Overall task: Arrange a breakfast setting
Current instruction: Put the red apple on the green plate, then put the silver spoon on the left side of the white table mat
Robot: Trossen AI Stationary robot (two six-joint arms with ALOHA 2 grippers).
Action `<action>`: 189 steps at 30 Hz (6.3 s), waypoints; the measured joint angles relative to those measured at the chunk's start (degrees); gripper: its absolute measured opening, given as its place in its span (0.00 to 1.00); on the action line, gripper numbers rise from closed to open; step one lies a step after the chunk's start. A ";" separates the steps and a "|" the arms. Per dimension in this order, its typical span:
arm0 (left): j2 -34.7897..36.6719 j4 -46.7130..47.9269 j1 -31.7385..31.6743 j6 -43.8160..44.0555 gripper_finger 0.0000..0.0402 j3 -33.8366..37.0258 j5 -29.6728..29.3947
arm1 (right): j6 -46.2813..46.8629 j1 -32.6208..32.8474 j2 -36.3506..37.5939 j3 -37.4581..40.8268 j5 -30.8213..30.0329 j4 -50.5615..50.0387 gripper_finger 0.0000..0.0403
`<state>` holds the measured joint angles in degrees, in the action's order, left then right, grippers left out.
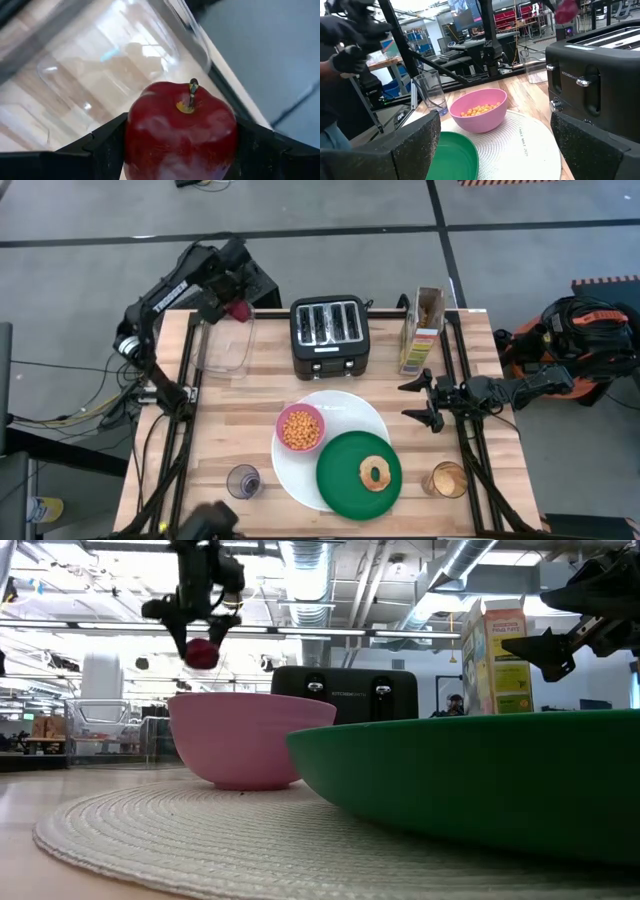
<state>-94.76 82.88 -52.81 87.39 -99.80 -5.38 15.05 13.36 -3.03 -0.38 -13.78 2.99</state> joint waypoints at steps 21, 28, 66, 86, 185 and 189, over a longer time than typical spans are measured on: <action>4.90 -11.16 47.28 16.62 0.70 -0.25 -12.78 | 0.00 0.01 0.00 0.00 0.00 0.00 0.99; -0.43 -19.26 57.87 18.29 0.70 -0.25 -15.03 | 0.00 0.01 0.00 0.00 0.00 0.00 0.99; -23.00 -39.22 73.05 6.26 0.70 -0.17 -6.31 | 0.00 0.00 -0.02 -0.01 0.20 -0.02 0.99; -28.22 -39.65 73.93 4.49 0.70 -0.19 -3.42 | 0.02 -0.01 -0.02 -0.01 0.28 -0.10 0.99; -13.72 3.99 54.04 56.94 0.67 -15.25 13.60 | 0.00 -0.01 0.00 0.00 0.24 -0.02 0.99; -13.73 3.19 53.85 55.68 0.67 -15.27 9.29 | 0.00 0.01 0.00 -0.01 0.24 -0.02 0.99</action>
<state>-108.49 86.07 1.04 143.07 -115.07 3.91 15.05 13.37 -3.03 -0.39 -13.54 2.96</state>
